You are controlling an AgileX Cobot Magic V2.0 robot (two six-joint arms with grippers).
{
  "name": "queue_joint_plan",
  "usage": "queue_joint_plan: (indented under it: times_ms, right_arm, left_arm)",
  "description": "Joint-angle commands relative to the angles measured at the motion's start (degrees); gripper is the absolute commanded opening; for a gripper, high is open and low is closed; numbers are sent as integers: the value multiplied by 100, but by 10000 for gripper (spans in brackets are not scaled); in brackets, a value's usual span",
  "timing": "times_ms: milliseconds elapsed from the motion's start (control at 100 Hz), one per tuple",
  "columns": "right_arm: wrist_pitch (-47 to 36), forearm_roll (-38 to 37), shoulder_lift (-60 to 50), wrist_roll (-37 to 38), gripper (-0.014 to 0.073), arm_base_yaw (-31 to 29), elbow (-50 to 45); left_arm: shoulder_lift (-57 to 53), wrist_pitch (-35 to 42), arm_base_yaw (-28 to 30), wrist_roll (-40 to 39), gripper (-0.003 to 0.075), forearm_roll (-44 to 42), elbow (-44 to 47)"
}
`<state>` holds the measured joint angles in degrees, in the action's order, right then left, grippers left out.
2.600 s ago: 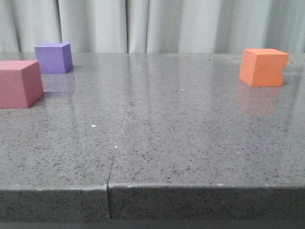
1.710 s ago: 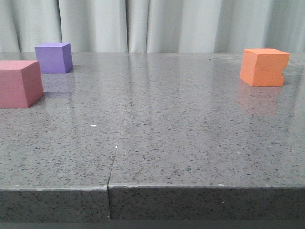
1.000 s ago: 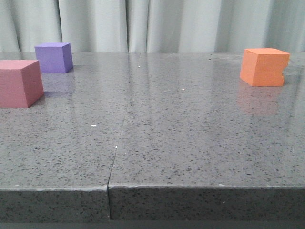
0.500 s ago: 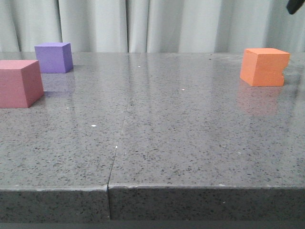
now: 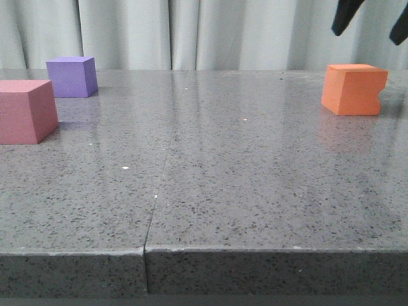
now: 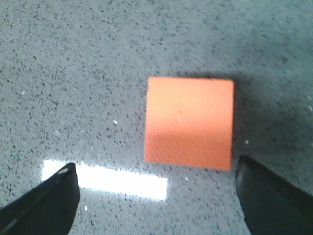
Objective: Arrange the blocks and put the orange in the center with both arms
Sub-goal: 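Lower the open right gripper over the orange cube and close on it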
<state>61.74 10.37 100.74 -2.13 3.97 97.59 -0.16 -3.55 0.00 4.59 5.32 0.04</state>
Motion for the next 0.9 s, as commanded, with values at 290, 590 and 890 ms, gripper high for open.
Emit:
queue_joint_plan:
  times_ms: [290, 590, 890]
  right_arm:
    - [223, -2, 655, -68, 639, 25, 1199]
    - [497, -235, 886, -68, 639, 25, 1321]
    - [613, -228, 1083, -68, 638, 25, 1321]
  left_arm:
    - [-192, 422, 0, -52, -20, 10, 273]
    - [-192, 422, 0, -52, -20, 10, 273]
    - [-192, 422, 0, -52, -20, 10, 273]
